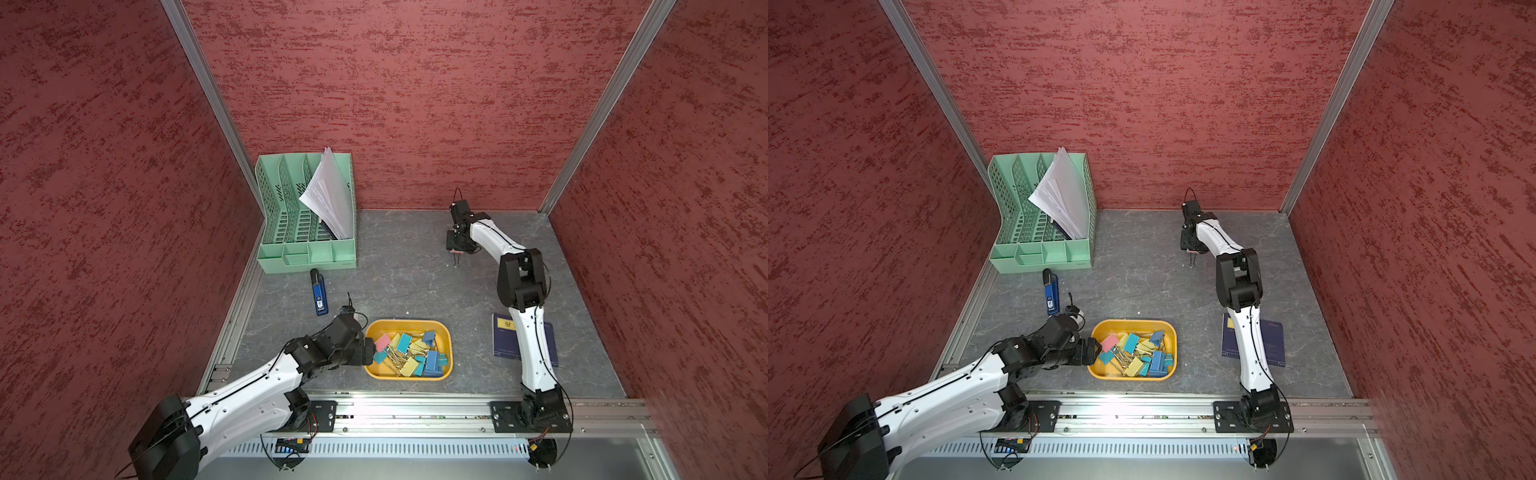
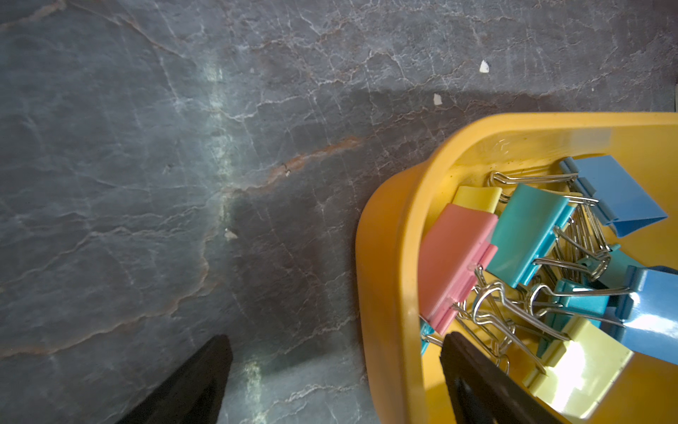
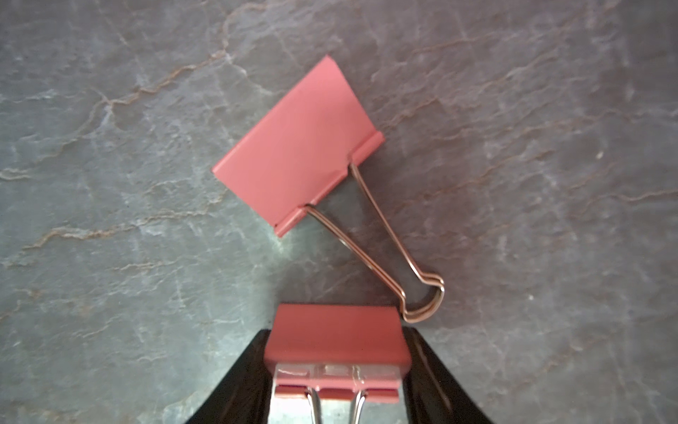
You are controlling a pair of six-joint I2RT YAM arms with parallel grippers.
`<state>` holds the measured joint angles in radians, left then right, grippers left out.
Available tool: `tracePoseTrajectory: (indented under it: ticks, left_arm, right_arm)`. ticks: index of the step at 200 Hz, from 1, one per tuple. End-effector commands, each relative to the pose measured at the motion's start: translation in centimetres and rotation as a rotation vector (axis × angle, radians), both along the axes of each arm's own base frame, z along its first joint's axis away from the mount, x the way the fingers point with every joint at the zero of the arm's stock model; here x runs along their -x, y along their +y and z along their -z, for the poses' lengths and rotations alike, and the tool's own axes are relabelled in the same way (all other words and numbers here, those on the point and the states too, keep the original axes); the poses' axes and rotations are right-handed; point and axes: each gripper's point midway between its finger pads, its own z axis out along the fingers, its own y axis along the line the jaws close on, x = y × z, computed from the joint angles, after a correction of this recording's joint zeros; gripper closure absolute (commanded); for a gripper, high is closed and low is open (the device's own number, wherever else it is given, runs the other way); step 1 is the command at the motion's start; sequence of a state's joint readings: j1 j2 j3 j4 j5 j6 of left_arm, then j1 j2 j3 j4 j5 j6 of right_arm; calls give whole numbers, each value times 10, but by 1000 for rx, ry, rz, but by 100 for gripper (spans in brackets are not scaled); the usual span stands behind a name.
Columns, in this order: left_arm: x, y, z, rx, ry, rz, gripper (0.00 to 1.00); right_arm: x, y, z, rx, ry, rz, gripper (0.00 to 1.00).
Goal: Put the binder clips in the storage box
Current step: Pick up the binder clip at the center of the board, then place the binder clip in the storage box.
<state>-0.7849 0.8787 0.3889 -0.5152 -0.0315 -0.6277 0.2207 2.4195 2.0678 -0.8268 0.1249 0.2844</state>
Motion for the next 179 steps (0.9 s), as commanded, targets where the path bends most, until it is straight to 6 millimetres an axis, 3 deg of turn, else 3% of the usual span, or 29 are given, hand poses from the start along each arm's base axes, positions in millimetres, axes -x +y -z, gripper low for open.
tracePoseTrajectory:
  ticks: [1, 20, 46, 76, 117, 131, 179]
  left_arm:
    - [-5, -3, -7, 10, -28, -1, 6]
    - [-5, -3, -7, 12, -28, -1, 6]
    - [-5, -3, -7, 12, -28, 0, 7]
    - [-4, -4, -8, 16, -29, 4, 7]
    - [-4, -5, -8, 16, -32, 10, 6]
    - [-4, -5, -8, 15, -31, 12, 6]
    - [-4, -4, -11, 25, -45, 7, 6]
  right_arm:
    - [4, -1, -46, -23, -94, 5, 48]
    - [26, 10, -67, -38, -123, -32, 49]
    - [76, 48, -89, -103, -133, -167, 49]
    - [166, 117, -109, -237, -149, -419, 49]
    - [284, 204, -118, -341, -168, -759, 48]
    - [304, 218, -114, -361, -164, -807, 47]
    - [341, 251, -98, -434, -110, -859, 47]
